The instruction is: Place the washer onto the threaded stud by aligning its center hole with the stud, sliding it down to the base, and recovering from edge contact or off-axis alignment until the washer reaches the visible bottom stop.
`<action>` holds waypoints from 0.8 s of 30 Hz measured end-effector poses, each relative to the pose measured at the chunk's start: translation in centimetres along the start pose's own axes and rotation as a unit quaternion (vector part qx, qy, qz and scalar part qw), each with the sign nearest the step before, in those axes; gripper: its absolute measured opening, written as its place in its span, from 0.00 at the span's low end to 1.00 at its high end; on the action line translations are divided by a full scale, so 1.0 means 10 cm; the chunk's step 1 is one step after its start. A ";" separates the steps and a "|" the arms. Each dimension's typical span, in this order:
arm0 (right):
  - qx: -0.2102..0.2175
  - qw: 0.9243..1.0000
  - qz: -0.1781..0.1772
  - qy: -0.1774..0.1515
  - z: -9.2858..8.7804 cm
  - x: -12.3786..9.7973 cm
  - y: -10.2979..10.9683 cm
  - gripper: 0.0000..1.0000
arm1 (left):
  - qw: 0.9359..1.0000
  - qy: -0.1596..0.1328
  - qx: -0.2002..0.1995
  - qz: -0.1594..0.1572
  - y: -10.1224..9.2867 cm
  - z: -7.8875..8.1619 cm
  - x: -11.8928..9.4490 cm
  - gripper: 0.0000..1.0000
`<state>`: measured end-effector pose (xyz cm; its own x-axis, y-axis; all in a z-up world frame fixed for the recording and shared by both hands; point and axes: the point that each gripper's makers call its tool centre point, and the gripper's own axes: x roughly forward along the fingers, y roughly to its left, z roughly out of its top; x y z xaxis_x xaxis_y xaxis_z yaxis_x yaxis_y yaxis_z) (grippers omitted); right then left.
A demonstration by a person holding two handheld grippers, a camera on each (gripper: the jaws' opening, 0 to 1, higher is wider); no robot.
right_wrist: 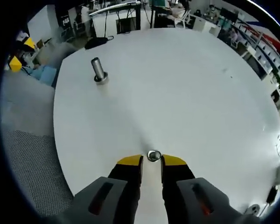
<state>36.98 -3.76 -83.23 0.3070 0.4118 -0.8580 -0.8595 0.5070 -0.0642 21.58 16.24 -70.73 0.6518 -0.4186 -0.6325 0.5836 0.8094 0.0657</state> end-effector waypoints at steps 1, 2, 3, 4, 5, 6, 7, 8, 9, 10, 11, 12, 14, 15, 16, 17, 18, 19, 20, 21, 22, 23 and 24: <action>0.007 1.000 0.001 -0.006 0.01 -0.04 0.01 0.18 | 1.000 -0.001 -0.003 -0.001 0.00 0.00 0.00 0.20; 0.008 1.000 0.002 -0.010 0.00 -0.09 0.01 0.18 | 1.000 -0.003 -0.008 -0.004 0.01 0.01 -0.01 0.20; 0.008 1.000 0.000 -0.012 0.00 -0.12 0.01 0.18 | 1.000 -0.005 -0.012 -0.004 0.01 0.01 -0.01 0.20; 0.010 1.000 -0.004 -0.023 0.01 -0.17 0.01 0.18 | 1.000 -0.007 -0.014 -0.003 0.02 0.02 -0.02 0.20; 0.017 0.999 -0.004 -0.033 0.03 -0.21 0.01 0.19 | 1.000 -0.008 -0.016 -0.003 0.02 0.02 -0.02 0.20; 0.039 0.998 -0.004 -0.050 0.06 -0.26 0.02 0.19 | 1.000 -0.010 -0.020 -0.004 0.02 0.02 -0.02 0.20; 0.047 0.997 -0.006 -0.059 0.08 -0.31 0.02 0.20 | 1.000 -0.011 -0.023 -0.005 0.02 0.03 -0.02 0.20; 0.053 0.996 -0.009 -0.069 0.10 -0.35 0.01 0.20 | 1.000 -0.012 -0.024 -0.006 0.03 0.03 -0.02 0.20; 0.064 0.994 -0.014 -0.085 0.13 -0.44 0.00 0.20 | 0.999 -0.016 -0.027 -0.006 0.03 0.05 -0.03 0.20; 0.073 0.992 -0.019 -0.099 0.16 -0.51 0.00 0.21 | 0.999 -0.018 -0.029 -0.006 0.03 0.05 -0.03 0.20; 0.085 0.989 -0.024 -0.116 0.19 -0.59 0.00 0.21 | 0.999 -0.022 -0.032 -0.006 0.04 0.07 -0.04 0.20; 0.110 0.984 -0.025 -0.141 0.23 -0.71 0.01 0.22 | 0.999 -0.030 -0.038 -0.006 0.06 0.09 -0.05 0.20; 0.131 0.976 -0.029 -0.169 0.25 -0.88 0.04 0.23 | 0.998 -0.033 -0.048 -0.009 0.07 0.10 -0.06 0.20; 0.138 0.974 -0.033 -0.178 0.23 -0.98 0.05 0.23 | 0.998 -0.033 -0.049 -0.008 0.07 0.10 -0.05 0.20; 0.140 0.973 -0.035 -0.182 0.23 -1.02 0.06 0.23 | 0.998 -0.033 -0.050 -0.008 0.07 0.10 -0.05 0.20; 0.150 0.969 -0.037 -0.194 0.23 -1.11 0.08 0.24 | 0.998 -0.034 -0.050 -0.007 0.07 0.10 -0.05 0.20; 0.155 0.966 -0.035 -0.204 0.24 -1.16 0.10 0.24 | 0.998 -0.035 -0.050 -0.007 0.06 0.10 -0.05 0.20; 0.158 0.964 -0.033 -0.210 0.24 -1.22 0.12 0.24 | 0.998 -0.035 -0.050 -0.008 0.06 0.10 -0.05 0.20; 0.165 0.959 -0.022 -0.227 0.28 -1.29 0.19 0.24 | 0.998 -0.033 -0.046 -0.008 0.05 0.10 -0.05 0.20; 0.165 0.957 -0.016 -0.238 0.30 -1.35 0.23 0.24 | 0.999 -0.031 -0.042 -0.009 0.04 0.10 -0.04 0.20; 0.165 0.956 -0.017 -0.243 0.29 -1.42 0.27 0.24 | 0.999 -0.030 -0.036 -0.011 0.01 0.10 -0.04 0.20; 0.166 0.955 -0.020 -0.246 0.28 -1.46 0.30 0.24 | 0.999 -0.029 -0.034 -0.013 0.00 0.10 -0.03 0.21; 0.165 0.954 -0.019 -0.249 0.27 -1.51 0.35 0.24 | 0.999 -0.028 -0.031 -0.016 -0.01 0.10 -0.03 0.21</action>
<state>30.42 -6.10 -69.13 0.5625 0.6556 -0.5039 -0.6933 0.7060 0.1447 21.81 15.85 -69.76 0.6607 -0.4652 -0.5891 0.5739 0.8189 -0.0030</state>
